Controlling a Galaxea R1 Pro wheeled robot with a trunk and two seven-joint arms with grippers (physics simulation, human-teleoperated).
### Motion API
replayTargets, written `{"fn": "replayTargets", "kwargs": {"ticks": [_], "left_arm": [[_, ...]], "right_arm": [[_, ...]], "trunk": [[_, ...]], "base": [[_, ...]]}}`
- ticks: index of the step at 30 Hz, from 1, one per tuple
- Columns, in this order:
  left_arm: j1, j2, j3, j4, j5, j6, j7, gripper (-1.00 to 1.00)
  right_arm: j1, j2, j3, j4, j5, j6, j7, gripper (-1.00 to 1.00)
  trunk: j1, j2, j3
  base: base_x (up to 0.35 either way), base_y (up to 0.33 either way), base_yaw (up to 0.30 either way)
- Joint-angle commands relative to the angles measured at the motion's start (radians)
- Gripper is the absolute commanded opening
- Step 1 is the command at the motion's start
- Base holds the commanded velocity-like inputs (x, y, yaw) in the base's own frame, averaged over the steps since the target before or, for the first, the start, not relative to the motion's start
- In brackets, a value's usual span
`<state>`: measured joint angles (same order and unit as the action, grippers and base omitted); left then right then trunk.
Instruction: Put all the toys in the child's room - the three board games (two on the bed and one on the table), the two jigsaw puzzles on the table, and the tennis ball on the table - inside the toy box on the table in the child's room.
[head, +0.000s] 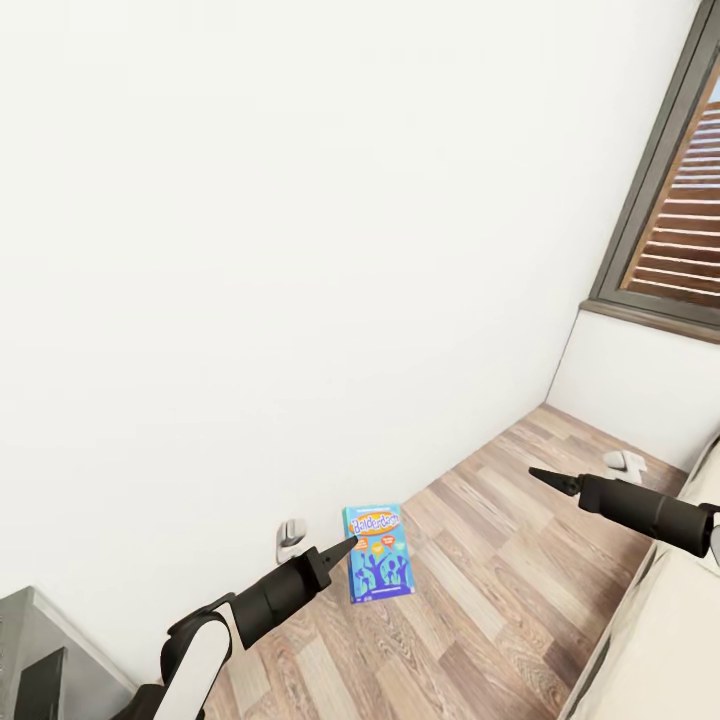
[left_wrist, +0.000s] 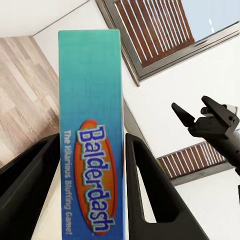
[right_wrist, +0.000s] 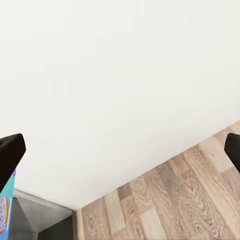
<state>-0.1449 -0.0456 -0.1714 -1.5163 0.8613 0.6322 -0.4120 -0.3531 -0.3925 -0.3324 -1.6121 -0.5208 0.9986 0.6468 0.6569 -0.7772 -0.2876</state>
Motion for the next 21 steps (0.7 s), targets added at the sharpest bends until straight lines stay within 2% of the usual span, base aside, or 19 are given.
{"fn": "replayTargets", "kwargs": {"ticks": [1,4,9,21], "left_arm": [[-0.001,0.000,0.001,0.000,0.006,0.007,0.001,-1.00],[-0.001,0.000,0.001,-0.001,0.006,0.007,0.001,-1.00],[0.000,0.000,0.002,-0.005,0.006,0.002,0.001,-1.00],[0.001,-0.001,0.001,-0.002,0.004,-0.003,0.002,-1.00]], "right_arm": [[-0.001,-0.001,-0.001,0.000,0.004,0.005,0.006,1.00],[-0.001,-0.002,-0.001,0.000,0.004,0.005,0.006,1.00],[-0.001,-0.002,-0.001,0.000,0.004,0.005,0.006,1.00],[-0.001,0.001,0.001,0.000,0.004,0.003,0.005,1.00]], "trunk": [[-0.004,0.006,0.002],[-0.015,0.027,0.012],[-0.015,0.027,0.012],[-0.015,0.027,0.012]], "base": [[0.000,0.000,0.015],[0.000,0.000,0.036],[0.000,0.000,0.147],[0.000,0.000,0.247]]}}
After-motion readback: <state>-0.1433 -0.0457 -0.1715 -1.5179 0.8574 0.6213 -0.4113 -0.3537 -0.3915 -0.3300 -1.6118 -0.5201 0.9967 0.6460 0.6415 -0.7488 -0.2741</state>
